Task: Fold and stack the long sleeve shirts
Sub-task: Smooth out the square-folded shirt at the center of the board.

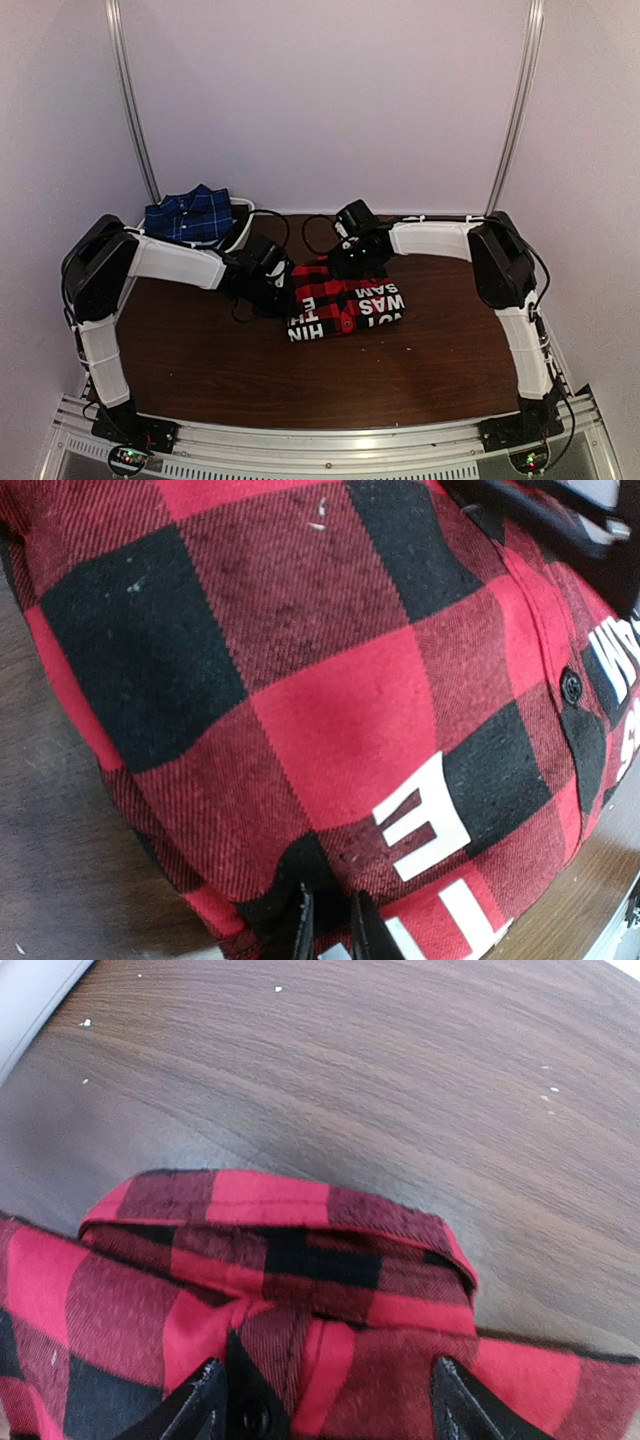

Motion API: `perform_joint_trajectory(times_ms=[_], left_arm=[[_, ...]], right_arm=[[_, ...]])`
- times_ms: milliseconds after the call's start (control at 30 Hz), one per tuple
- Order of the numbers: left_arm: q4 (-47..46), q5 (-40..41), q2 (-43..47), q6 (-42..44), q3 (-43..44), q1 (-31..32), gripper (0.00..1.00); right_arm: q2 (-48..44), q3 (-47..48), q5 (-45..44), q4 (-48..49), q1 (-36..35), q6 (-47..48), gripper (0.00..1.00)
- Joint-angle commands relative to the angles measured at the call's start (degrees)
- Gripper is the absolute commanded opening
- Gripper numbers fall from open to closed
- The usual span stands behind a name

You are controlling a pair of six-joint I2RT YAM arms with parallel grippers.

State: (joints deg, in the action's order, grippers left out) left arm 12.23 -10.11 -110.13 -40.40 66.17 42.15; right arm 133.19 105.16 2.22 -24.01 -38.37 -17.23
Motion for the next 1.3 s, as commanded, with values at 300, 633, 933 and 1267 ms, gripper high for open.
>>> perform_joint_trajectory(times_ms=[300, 633, 933, 1267], left_arm=[[3.9, 2.9, 0.8, 1.7, 11.8, -2.3, 0.20], [3.6, 0.6, -12.9, 3.4, 23.6, -7.6, 0.17], [3.9, -1.1, -17.4, 4.6, 24.6, -10.9, 0.16], [6.2, -2.1, -14.1, 6.2, 25.5, -11.4, 0.19]], right_arm=[[-27.4, -23.8, -2.4, 2.5, -0.5, -1.3, 0.62], [-28.5, -36.2, -1.5, 7.0, -1.1, -2.4, 0.56], [-27.8, -43.0, -1.1, 8.2, -1.9, -4.9, 0.54], [-31.1, -49.0, 2.7, 9.1, -5.7, -10.2, 0.53]])
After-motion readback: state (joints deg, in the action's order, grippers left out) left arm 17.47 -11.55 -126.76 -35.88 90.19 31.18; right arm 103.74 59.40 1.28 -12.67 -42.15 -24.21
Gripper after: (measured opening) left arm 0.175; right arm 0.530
